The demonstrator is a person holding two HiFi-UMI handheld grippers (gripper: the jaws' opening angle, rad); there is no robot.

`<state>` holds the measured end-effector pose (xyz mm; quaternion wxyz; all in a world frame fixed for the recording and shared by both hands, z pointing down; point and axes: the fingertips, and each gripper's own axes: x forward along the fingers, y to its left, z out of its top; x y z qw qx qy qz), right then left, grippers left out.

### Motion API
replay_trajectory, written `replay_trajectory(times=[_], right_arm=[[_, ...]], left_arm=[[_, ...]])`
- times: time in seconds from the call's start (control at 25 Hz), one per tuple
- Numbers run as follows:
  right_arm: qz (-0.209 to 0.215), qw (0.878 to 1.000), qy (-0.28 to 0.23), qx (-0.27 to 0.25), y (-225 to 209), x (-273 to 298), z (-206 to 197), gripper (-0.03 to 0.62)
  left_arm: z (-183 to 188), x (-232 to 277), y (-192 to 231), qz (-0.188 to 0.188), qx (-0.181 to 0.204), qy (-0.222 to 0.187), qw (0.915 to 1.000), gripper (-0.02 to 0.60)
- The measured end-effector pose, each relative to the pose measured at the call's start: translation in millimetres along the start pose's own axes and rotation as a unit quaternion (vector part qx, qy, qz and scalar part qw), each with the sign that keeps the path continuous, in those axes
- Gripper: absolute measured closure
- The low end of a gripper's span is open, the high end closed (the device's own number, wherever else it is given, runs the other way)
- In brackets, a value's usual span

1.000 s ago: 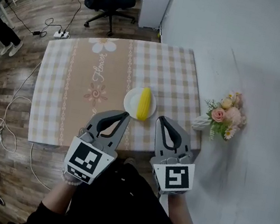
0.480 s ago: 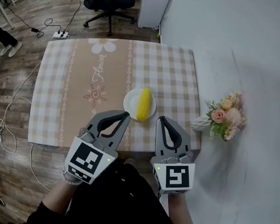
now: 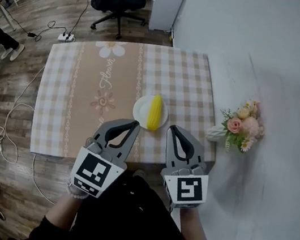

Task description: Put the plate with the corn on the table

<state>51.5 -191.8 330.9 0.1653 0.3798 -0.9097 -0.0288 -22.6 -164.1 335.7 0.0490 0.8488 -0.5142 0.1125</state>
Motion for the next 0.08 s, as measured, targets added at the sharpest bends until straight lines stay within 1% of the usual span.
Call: replay_trajectory(times=[0.08], right_arm=[[-0.007,1.000,-0.005,0.000,-2.6,0.6,1.4,0.549]], left_arm=[[0.6,-0.1,0.2,-0.001,0.000,0.000,1.0000,0.568]])
